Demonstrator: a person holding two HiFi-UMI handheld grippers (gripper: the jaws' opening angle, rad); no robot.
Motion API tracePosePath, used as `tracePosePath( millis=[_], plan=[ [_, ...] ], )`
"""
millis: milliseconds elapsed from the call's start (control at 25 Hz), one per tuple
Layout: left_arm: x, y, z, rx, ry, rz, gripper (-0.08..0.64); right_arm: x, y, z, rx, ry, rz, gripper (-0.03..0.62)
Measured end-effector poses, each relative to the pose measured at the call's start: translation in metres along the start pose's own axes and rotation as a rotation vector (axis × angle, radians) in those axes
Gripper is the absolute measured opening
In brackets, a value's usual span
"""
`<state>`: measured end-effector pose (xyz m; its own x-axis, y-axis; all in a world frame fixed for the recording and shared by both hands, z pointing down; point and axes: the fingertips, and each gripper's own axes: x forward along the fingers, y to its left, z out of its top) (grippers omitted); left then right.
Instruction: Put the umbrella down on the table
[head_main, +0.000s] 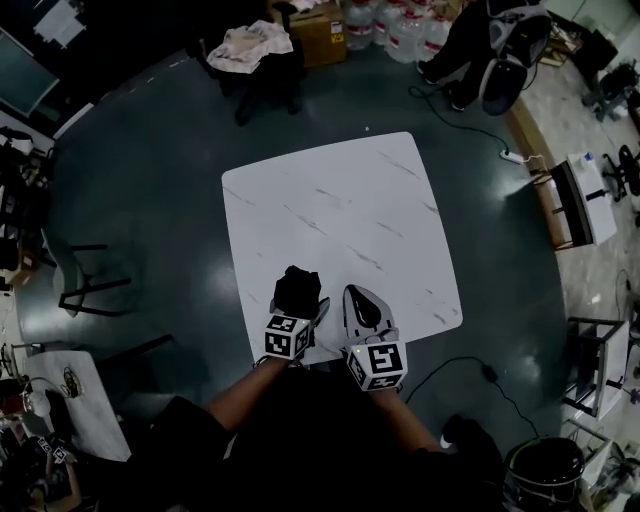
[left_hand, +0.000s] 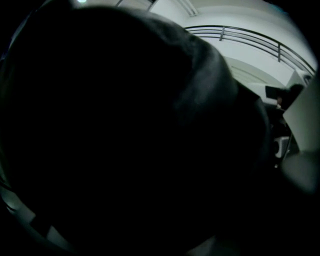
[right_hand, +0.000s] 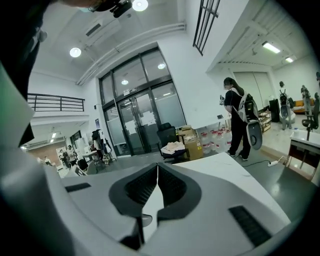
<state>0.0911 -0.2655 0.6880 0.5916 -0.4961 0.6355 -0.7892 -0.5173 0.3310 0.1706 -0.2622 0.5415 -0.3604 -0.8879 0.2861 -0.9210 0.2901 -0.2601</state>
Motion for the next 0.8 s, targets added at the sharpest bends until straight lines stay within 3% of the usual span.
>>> tracePosePath(
  millis=[200, 480, 800],
  plan=[
    [0.037, 0.030, -0.022, 0.007, 0.110, 0.067, 0.379, 0.019, -0.014, -0.008, 0.011, 0.046, 0.037, 0.017],
    [0.093, 0.046, -0.039, -0.035, 0.278, 0.077, 0.379, 0.047, -0.046, -0.029, 0.059, 0.164, 0.070, 0.018],
    [0.119, 0.063, -0.050, -0.056, 0.346, 0.129, 0.377, 0.071, -0.053, -0.045, 0.096, 0.238, 0.107, 0.018]
  ],
)
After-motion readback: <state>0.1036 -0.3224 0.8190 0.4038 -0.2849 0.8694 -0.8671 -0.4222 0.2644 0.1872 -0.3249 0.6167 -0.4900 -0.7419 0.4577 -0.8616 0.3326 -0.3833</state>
